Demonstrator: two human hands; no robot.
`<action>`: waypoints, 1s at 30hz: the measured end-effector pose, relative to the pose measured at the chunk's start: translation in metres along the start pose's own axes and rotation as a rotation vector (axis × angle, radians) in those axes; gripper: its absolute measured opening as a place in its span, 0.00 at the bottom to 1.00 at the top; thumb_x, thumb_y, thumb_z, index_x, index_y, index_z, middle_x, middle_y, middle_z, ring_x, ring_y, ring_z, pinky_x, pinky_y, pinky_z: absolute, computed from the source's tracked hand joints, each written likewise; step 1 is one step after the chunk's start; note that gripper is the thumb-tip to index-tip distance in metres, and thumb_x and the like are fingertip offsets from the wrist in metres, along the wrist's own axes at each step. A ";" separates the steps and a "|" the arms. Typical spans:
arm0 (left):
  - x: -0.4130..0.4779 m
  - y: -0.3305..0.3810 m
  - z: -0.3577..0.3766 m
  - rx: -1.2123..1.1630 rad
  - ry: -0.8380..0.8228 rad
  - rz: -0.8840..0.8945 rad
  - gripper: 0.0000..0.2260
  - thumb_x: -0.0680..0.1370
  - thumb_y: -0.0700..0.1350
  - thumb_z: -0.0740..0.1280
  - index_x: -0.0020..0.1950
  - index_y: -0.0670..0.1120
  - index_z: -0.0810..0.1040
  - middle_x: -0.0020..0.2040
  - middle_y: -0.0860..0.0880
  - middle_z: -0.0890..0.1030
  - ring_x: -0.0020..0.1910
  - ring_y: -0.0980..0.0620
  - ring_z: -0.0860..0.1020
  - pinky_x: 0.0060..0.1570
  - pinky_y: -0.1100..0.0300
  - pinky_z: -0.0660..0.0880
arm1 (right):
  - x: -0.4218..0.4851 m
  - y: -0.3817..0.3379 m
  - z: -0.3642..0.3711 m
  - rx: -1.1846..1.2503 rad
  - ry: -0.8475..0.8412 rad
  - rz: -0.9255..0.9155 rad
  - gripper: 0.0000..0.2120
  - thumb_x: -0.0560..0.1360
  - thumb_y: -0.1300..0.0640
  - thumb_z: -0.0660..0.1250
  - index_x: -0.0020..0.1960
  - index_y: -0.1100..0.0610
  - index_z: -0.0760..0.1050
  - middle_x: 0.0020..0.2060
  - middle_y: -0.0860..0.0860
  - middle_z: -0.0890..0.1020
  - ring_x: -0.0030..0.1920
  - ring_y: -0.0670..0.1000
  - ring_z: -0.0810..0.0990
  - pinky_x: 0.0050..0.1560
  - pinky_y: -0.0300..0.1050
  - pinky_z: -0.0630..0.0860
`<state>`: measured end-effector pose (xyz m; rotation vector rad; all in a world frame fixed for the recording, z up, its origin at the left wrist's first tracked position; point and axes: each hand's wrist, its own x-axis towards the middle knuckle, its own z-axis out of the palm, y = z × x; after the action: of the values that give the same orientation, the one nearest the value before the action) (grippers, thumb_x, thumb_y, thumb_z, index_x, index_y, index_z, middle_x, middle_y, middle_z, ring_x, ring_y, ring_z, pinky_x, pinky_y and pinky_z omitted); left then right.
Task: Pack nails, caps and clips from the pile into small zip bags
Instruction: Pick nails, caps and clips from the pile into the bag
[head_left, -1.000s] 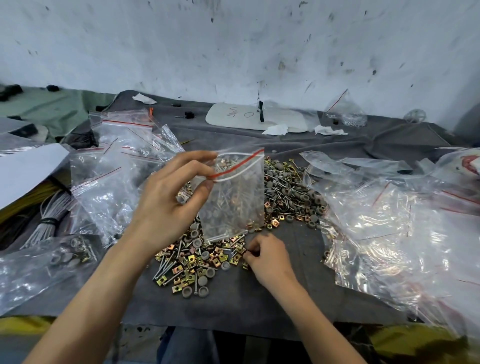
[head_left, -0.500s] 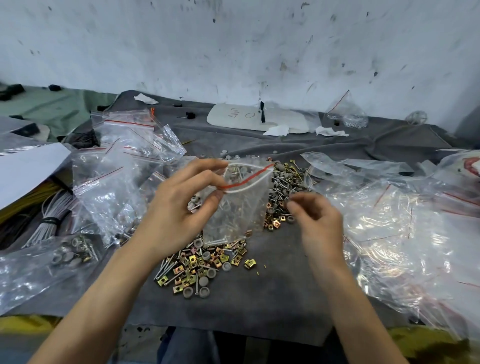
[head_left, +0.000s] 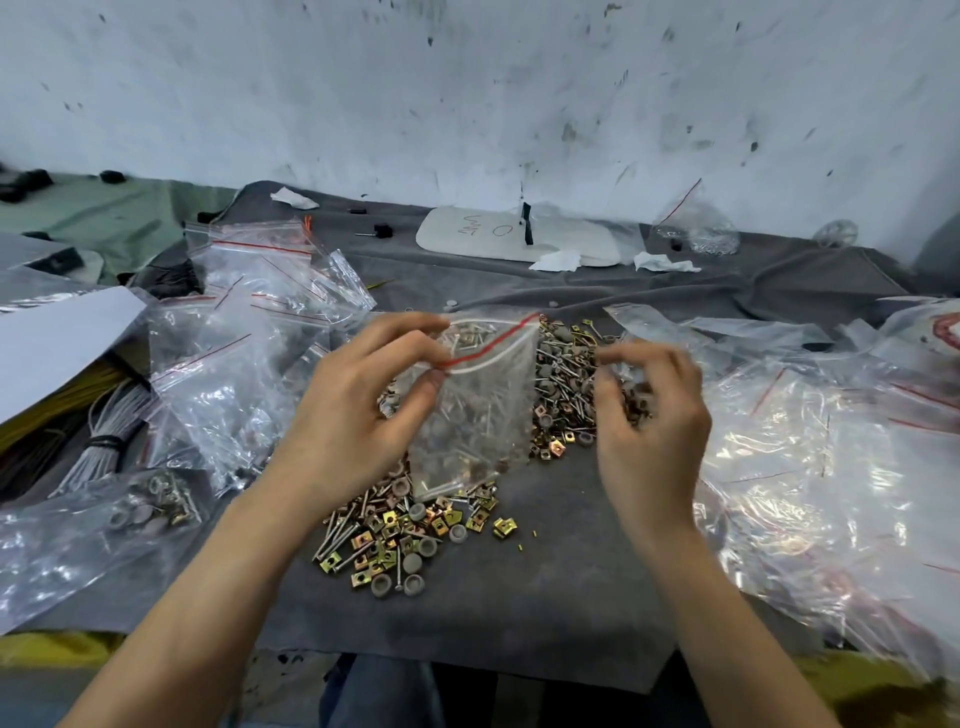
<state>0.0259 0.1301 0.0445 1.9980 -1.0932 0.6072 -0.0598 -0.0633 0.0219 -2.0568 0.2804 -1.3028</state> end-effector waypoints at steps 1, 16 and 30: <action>0.000 -0.001 -0.001 0.010 0.014 -0.005 0.05 0.76 0.39 0.66 0.48 0.41 0.81 0.59 0.47 0.80 0.57 0.57 0.76 0.57 0.72 0.68 | -0.010 0.006 0.003 -0.020 -0.061 0.041 0.08 0.73 0.66 0.69 0.49 0.55 0.78 0.45 0.44 0.75 0.50 0.54 0.77 0.53 0.53 0.76; -0.003 -0.004 -0.001 -0.003 0.015 -0.027 0.05 0.76 0.38 0.66 0.48 0.40 0.81 0.58 0.47 0.80 0.57 0.57 0.76 0.58 0.70 0.68 | -0.078 0.042 0.049 -0.442 -0.946 -0.127 0.12 0.78 0.49 0.64 0.59 0.50 0.78 0.55 0.46 0.77 0.63 0.51 0.63 0.61 0.47 0.60; -0.001 0.006 0.011 -0.039 -0.100 0.042 0.11 0.77 0.46 0.62 0.48 0.41 0.81 0.59 0.48 0.79 0.57 0.55 0.77 0.59 0.71 0.68 | -0.026 -0.009 0.014 0.021 -0.138 -0.380 0.04 0.70 0.62 0.66 0.41 0.62 0.80 0.38 0.51 0.79 0.43 0.47 0.73 0.48 0.34 0.70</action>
<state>0.0207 0.1197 0.0397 1.9943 -1.2002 0.5088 -0.0617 -0.0376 0.0054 -2.2413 -0.1961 -1.3620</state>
